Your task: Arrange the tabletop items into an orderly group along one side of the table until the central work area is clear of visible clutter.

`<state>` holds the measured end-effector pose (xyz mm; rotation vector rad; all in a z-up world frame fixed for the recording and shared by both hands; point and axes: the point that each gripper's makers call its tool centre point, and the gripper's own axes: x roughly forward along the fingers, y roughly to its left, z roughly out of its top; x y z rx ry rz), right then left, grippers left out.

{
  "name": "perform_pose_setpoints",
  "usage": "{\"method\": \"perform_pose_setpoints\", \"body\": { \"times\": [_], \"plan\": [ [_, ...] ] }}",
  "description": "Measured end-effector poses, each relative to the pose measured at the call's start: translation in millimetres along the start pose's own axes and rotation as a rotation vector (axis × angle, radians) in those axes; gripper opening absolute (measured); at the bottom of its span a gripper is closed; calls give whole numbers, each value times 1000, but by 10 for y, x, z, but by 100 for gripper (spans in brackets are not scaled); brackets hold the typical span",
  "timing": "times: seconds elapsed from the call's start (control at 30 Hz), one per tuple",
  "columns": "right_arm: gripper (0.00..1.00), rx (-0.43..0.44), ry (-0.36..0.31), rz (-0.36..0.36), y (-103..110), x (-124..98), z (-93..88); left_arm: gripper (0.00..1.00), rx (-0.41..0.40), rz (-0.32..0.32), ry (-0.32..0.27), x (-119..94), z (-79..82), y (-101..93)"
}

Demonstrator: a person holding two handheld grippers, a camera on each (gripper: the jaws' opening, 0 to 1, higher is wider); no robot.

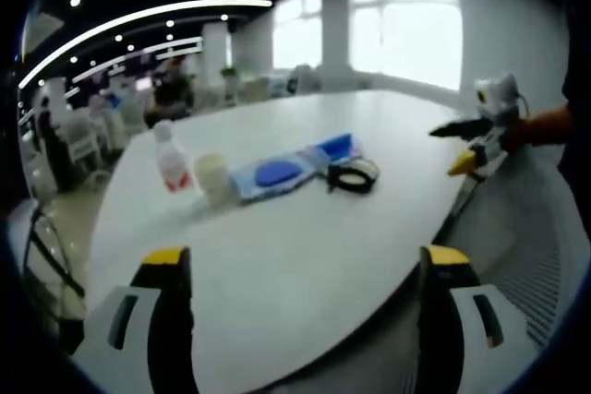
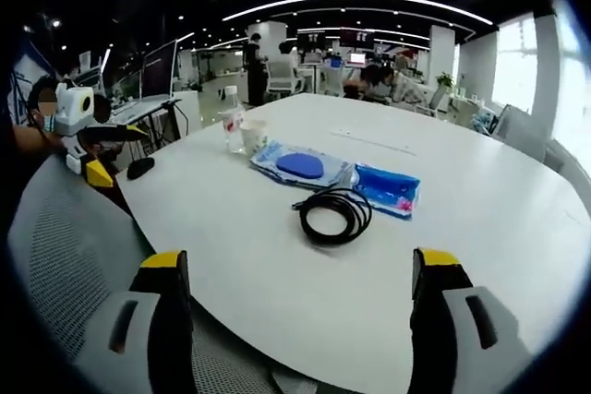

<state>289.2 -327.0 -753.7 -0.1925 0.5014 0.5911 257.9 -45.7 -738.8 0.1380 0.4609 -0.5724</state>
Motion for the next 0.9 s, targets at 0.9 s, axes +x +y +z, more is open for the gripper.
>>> {"method": "perform_pose_setpoints", "body": {
  "times": [0.9],
  "plan": [
    [100, -10, 13, -8, -1, 6, -24, 98, 1, -18, 20, 8, -41, -30]
  ]
}}
